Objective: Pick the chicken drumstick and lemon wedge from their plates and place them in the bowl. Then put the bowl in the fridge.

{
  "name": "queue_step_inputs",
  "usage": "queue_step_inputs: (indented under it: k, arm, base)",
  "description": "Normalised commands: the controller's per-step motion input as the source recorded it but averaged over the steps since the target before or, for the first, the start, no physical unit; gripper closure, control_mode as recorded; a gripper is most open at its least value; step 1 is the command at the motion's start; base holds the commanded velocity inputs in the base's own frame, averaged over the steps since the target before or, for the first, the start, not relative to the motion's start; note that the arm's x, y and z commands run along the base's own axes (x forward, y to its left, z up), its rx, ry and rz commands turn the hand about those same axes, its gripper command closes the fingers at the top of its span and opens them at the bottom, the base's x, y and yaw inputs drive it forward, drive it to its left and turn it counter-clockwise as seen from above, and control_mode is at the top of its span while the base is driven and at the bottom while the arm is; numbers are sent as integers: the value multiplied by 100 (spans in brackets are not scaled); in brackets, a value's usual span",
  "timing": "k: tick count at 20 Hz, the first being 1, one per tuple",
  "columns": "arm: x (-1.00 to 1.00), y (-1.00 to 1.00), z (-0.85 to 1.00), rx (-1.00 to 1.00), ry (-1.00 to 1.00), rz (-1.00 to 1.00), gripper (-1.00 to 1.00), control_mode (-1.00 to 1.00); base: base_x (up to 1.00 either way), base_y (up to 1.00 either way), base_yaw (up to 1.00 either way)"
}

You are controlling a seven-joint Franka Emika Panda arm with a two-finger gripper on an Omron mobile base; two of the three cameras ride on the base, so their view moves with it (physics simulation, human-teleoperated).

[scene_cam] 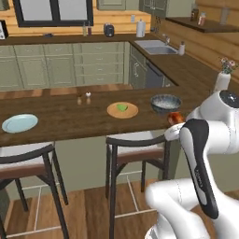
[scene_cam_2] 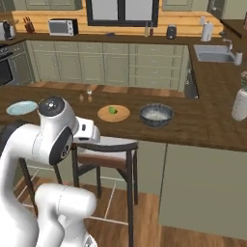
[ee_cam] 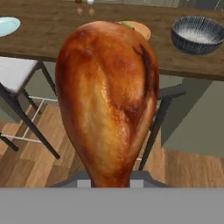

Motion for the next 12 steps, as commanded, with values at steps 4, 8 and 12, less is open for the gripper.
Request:
queue_step_inputs:
  k: [4, 8, 12]
  arm:
    - [0, 0, 0, 0, 0, 0, 100, 100]
    - [0, 0, 0, 0, 0, 0, 100, 100]
    - [0, 0, 0, 0, 0, 0, 100, 100]
  base:
    - [48, -89, 0]
    - [99, -2, 0]
    - [100, 23, 0]
